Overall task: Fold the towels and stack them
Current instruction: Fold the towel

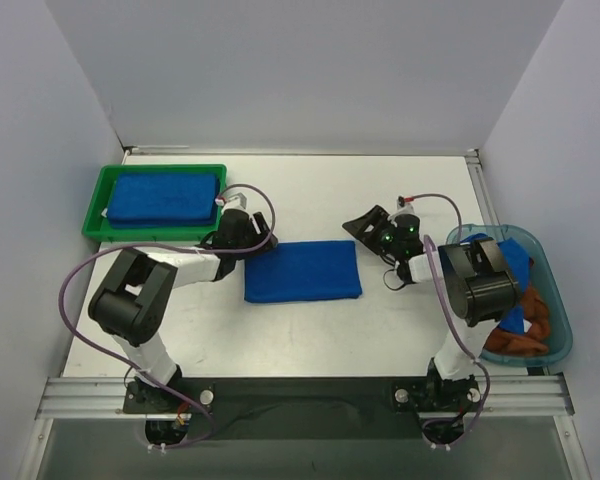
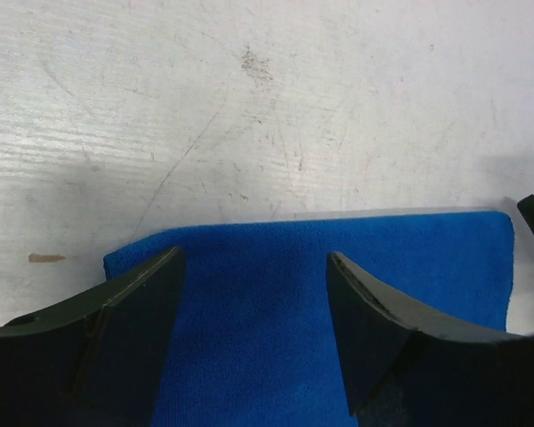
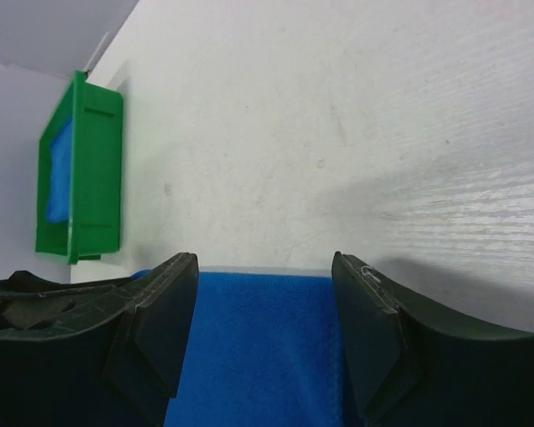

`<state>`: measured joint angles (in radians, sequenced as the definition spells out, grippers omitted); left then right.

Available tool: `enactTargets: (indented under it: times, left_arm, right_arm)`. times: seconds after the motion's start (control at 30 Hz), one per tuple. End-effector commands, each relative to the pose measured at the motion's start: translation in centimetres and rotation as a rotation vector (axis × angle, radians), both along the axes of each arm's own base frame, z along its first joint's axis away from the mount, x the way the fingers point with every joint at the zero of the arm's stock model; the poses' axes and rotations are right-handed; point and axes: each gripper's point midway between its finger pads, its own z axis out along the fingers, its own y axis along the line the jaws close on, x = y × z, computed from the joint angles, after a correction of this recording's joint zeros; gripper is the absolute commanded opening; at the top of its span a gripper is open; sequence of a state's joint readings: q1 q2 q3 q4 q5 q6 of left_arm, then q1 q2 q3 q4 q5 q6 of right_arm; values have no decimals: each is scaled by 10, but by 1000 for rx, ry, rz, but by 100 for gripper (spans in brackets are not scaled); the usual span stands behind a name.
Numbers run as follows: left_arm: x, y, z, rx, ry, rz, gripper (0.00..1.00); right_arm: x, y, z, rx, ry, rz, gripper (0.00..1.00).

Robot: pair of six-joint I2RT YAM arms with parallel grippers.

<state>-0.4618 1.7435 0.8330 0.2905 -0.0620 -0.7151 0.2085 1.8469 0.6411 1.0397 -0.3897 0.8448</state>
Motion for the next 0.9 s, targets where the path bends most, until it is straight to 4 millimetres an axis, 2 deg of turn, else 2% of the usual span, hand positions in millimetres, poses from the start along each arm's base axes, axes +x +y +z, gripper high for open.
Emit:
enactTargets:
  times: [0.0,0.03,0.07,0.1,0.13,0.17,0.2,0.27,0.3,0.33,0.37,0.43,0.5,0.53,0.57,0.6,0.63,0.67,0.7,0.83,0.87]
  left_arm:
    - [5,0,51,-22,-108,-21,76]
    - [3,-3,59,-32,-121,-34,77]
    - [-2,-3,71,-40,-134,-40,77]
    - [-5,-4,76,-42,-138,-45,78]
    - [-14,-1,73,-35,-117,-48,78]
    - [-23,-6,87,-57,-135,-56,78]
    - [-31,-5,87,-60,-129,-55,78]
    - [-56,-3,83,-63,-102,-56,76]
    - [-65,-2,79,-60,-90,-58,75]
    - [-73,2,74,-51,-72,-46,73]
    - [-91,4,62,-54,-49,-51,69]
    - [-104,9,49,-55,-28,-39,64]
    - [-122,15,27,-61,29,-24,59]
    - [-125,16,21,-70,39,-16,58]
    - [-128,18,13,-89,62,9,52]
    - [-140,25,-6,-80,102,22,50]
    - [-140,24,-9,-103,100,26,49]
    - [-144,26,-18,-107,126,43,48]
    - [-149,29,-26,-103,145,54,46]
    - [-159,30,-25,-132,168,59,47]
    - [-158,30,-15,-143,146,58,47]
  right_arm:
    - [0,4,52,-4,-99,33,62]
    - [-5,5,55,2,-86,40,61]
    - [-12,8,66,22,-94,64,61]
    - [-22,11,64,35,-81,81,60]
    - [-31,13,61,52,-49,88,59]
    - [-41,19,69,70,-56,125,59]
    - [-57,23,60,70,-25,146,58]
    - [-77,29,59,68,-3,172,54]
    - [-87,31,54,61,12,184,53]
    - [-105,36,41,45,55,206,48]
    - [-112,37,40,39,56,208,46]
    - [-130,40,24,18,90,218,41]
    - [-138,41,15,20,118,218,40]
    - [-144,38,5,16,140,206,40]
    - [-147,35,-5,12,168,186,40]
    - [-150,31,-12,26,206,151,40]
    - [-149,24,-19,19,215,102,39]
    - [-159,16,-33,13,253,76,39]
    - [-161,13,-37,15,259,58,39]
    - [-168,-2,-46,-18,278,-3,39]
    - [-166,-4,-39,-26,250,-10,39]
